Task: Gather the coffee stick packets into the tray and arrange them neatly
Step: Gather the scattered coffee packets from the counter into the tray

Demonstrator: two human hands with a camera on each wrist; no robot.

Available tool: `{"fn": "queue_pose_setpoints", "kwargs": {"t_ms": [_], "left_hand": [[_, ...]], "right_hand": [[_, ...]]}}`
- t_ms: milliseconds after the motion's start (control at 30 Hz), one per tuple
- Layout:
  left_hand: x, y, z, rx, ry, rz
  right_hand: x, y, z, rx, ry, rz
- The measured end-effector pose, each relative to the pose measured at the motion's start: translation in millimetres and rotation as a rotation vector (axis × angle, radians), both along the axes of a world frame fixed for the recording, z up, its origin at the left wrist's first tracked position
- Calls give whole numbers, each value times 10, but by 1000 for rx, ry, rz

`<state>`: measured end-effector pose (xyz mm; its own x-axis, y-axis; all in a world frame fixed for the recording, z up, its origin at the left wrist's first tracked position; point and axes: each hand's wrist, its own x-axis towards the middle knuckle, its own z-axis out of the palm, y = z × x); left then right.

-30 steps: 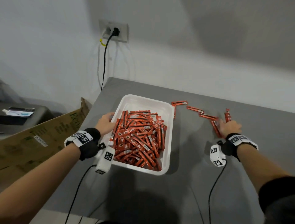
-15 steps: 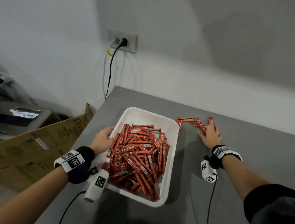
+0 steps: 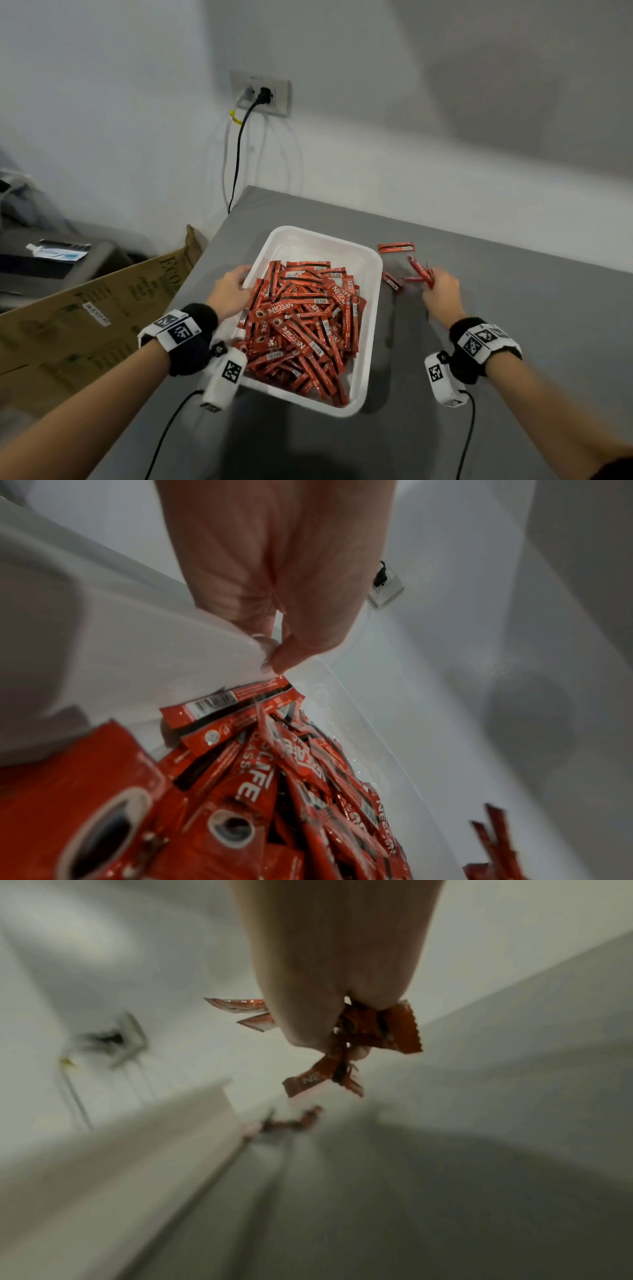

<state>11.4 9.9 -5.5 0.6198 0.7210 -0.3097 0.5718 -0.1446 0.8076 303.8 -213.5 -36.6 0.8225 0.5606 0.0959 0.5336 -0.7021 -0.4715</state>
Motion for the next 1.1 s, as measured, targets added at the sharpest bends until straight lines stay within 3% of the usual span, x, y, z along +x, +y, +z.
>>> {"fn": "queue_pose_setpoints", "kwargs": {"t_ms": [100, 200, 333, 400, 467, 567, 600, 667, 767, 833, 900, 1000, 1100], "left_hand": [[-3, -9, 0, 14, 9, -4], [-6, -3, -17, 2, 7, -8], [6, 11, -15, 1, 21, 1], [12, 17, -23, 2, 26, 3], [35, 18, -33, 0, 31, 4], [71, 27, -30, -7, 23, 20], [85, 33, -33, -12, 16, 21], [120, 39, -47, -26, -1, 19], [168, 19, -84, -48, -41, 57], [167, -1, -117, -57, -72, 97], [161, -3, -153, -78, -103, 121], [140, 20, -172, -108, -150, 114], [122, 40, -181, -131, -167, 100]], "right_hand": [[-374, 111, 391, 242, -33, 28], [-861, 308, 564, 311, 69, 215], [-1178, 510, 561, 140, 299, 442], [-1144, 542, 591, -1, 409, 530], [-1002, 556, 621, 3, 490, 536], [-560, 613, 490, 283, 352, 306], [-391, 615, 380, 291, 258, 201], [-117, 597, 91, 80, 147, 129], [-17, 592, -304, -425, 98, 294], [-44, 601, -371, -535, 20, 349], [-36, 596, -377, -434, -53, 379], [-67, 559, -404, -115, -84, 418], [-40, 535, -407, -81, -53, 392]]}}
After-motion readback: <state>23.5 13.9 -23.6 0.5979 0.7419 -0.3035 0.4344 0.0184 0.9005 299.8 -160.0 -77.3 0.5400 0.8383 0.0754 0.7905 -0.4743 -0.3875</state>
